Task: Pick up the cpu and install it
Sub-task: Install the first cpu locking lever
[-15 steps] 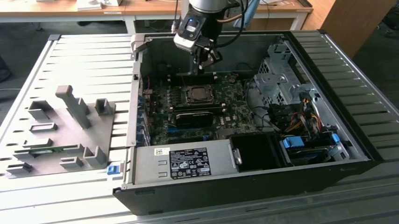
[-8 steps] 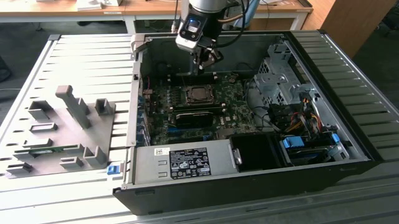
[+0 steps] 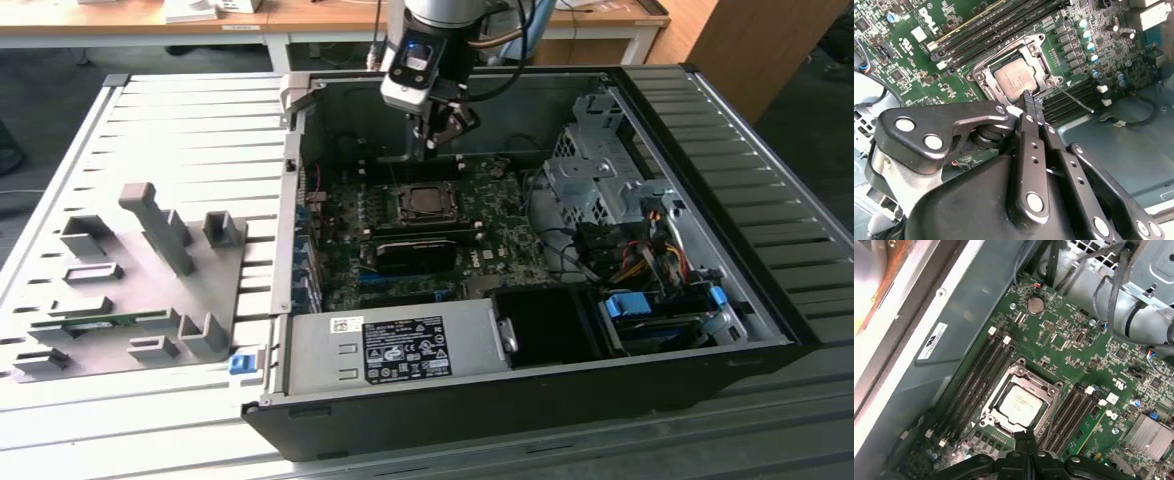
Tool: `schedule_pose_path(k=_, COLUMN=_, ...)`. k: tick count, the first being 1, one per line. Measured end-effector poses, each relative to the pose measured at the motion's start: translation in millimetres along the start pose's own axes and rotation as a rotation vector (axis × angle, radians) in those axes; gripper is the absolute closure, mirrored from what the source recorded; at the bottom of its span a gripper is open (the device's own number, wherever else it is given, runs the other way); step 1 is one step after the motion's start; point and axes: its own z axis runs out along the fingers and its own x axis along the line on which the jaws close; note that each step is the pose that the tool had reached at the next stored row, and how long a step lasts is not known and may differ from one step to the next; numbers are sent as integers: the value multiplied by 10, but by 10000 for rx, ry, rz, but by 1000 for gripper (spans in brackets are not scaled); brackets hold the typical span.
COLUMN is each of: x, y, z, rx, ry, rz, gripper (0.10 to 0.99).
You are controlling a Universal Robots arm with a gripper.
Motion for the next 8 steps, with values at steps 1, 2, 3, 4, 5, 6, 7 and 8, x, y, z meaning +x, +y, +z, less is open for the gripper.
schedule_pose_path(k=1, x=0, y=0, z=0, rx=1, ry=-2, rz=-55, gripper=980)
schedule_pose_path(k=2, x=0, y=0, z=0, rx=3, ry=-4, rz=-114, gripper=980)
schedule_pose_path(k=3, x=0, y=0, z=0, rx=4, ry=-5, rz=-167, gripper=980)
schedule_pose_path(k=4, x=0, y=0, z=0, rx=4, ry=-7, rz=-218, gripper=980)
schedule_pose_path(k=5, x=0, y=0, z=0, rx=6, ry=-8, rz=-268, gripper=980)
schedule_pose_path(k=6, x=0, y=0, z=0, rx=7, ry=-9, rz=-316, gripper=980)
schedule_pose_path(k=7, x=0, y=0, z=0, rx=9, ry=-11, rz=-363, gripper=980)
schedule_pose_path(k=8, x=0, y=0, z=0, rx=9, ry=-13, rz=-411, gripper=980)
